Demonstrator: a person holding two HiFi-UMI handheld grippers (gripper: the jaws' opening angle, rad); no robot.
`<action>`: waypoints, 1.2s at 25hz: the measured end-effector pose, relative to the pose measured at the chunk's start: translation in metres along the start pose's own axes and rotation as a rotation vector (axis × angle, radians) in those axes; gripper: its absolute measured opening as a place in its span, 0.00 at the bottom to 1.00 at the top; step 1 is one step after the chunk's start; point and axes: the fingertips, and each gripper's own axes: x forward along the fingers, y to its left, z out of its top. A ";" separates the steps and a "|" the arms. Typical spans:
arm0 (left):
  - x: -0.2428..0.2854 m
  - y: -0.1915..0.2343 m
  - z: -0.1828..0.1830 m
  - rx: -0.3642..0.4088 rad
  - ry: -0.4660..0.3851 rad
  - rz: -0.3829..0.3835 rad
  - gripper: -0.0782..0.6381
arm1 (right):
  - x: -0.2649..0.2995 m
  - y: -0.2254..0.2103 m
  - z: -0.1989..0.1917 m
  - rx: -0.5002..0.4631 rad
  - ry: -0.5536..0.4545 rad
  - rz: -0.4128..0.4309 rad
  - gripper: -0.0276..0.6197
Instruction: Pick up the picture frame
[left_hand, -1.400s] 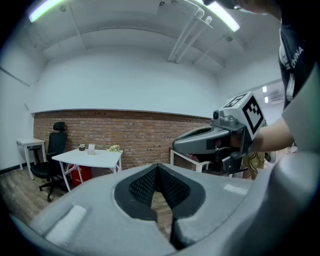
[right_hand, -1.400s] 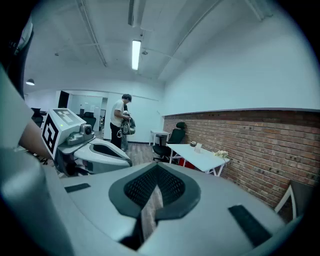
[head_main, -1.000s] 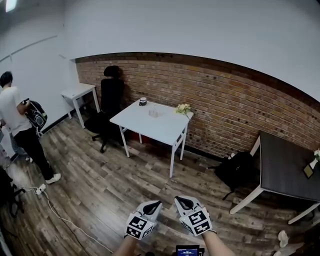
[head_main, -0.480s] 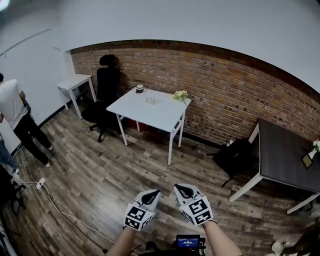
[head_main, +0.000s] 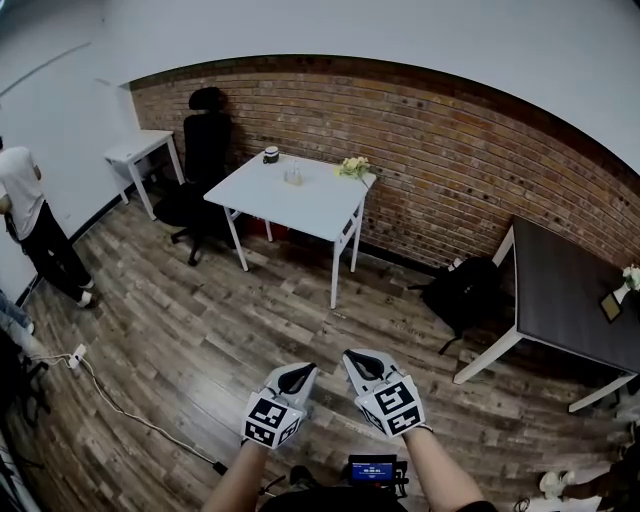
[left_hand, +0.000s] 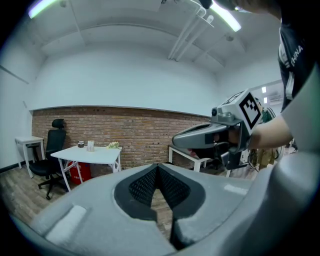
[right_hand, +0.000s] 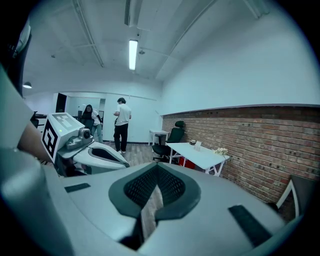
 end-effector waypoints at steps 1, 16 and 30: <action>0.000 0.001 -0.001 0.000 0.002 -0.001 0.11 | 0.001 0.001 -0.001 0.000 0.002 0.001 0.05; -0.022 0.045 -0.016 -0.020 0.007 -0.016 0.11 | 0.043 0.027 0.006 0.004 0.030 -0.002 0.05; -0.039 0.116 -0.042 -0.066 0.020 0.000 0.11 | 0.103 0.042 0.004 0.022 0.074 0.000 0.05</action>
